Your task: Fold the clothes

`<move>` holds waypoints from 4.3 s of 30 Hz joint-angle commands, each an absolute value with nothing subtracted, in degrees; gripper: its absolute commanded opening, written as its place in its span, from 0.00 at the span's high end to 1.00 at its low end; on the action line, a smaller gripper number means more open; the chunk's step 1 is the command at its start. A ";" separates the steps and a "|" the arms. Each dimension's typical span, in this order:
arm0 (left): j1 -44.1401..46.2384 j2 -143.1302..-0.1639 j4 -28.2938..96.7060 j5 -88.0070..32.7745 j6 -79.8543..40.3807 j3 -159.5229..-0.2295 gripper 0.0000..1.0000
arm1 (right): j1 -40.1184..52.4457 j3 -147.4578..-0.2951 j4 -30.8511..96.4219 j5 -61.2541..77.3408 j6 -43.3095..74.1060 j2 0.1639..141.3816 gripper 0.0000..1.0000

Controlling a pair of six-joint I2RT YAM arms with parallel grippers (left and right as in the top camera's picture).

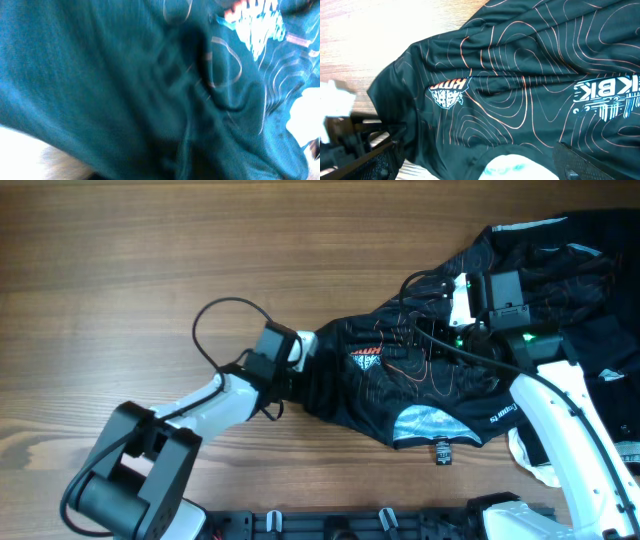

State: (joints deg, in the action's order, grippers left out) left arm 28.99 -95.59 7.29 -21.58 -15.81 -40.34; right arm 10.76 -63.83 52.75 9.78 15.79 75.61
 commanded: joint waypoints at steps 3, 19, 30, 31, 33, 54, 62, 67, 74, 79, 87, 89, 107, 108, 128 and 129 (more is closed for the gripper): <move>22.96 -93.30 10.46 -15.09 -15.94 -42.13 0.96 | 10.63 -64.27 53.58 8.27 15.00 74.78 0.00; -13.06 -87.53 36.77 -12.95 -13.30 -66.26 0.00 | 10.63 -64.27 54.92 5.85 15.16 74.78 0.00; 1.52 -87.55 54.30 -13.47 -26.06 -48.77 0.00 | 10.63 -64.27 55.22 6.00 15.16 74.78 0.00; 2.39 -87.55 52.99 -13.45 -27.51 -46.96 0.00 | 10.63 -64.27 55.22 5.98 15.16 74.78 0.00; 3.60 -87.55 46.54 -13.45 -29.91 -42.78 0.00 | 10.63 -64.27 55.13 5.98 15.14 74.78 0.00; 6.90 -87.24 39.40 -2.44 -34.20 -37.15 0.96 | 10.63 -64.16 56.23 7.92 15.84 75.02 0.00; -16.78 -75.05 43.57 -5.08 -32.99 -37.93 0.96 | 10.63 -62.39 55.83 15.57 18.20 84.47 0.00; -19.31 -72.31 43.77 -6.15 -32.75 -37.89 0.96 | 10.81 -62.37 53.82 20.53 18.20 93.41 0.00; -15.68 -74.74 44.18 -7.01 -31.75 -36.73 0.96 | 13.37 -62.35 48.42 22.31 21.56 101.82 0.00; -15.11 -75.02 44.23 -7.01 -31.75 -35.48 0.96 | 14.68 -62.33 45.43 12.64 32.23 105.32 0.11; -15.11 -75.02 44.21 -6.96 -31.75 -35.44 0.96 | 13.32 -62.41 41.85 9.98 43.38 107.24 0.25; -15.11 -75.02 43.97 -6.98 -31.75 -35.44 0.96 | 11.79 -62.41 39.13 16.23 42.33 107.24 0.26; -15.55 -74.78 48.99 -7.01 -22.65 -41.60 0.96 | -0.67 -72.31 46.06 12.45 34.68 101.23 0.96; -16.14 -74.67 51.42 -7.20 -22.65 -45.17 0.96 | -2.52 -75.48 48.90 9.10 32.95 98.94 0.96; -16.97 -74.22 49.65 -18.63 -19.49 -41.67 0.96 | -4.32 -65.49 56.34 -0.43 28.73 93.34 0.94; -16.53 -74.22 48.18 -18.63 -19.51 -40.86 0.96 | -4.32 -65.49 56.34 -0.43 28.60 93.34 0.94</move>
State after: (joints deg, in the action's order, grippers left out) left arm -16.80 -74.56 50.98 -17.76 -20.38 -43.00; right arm -4.38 -65.91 56.51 0.99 29.61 92.73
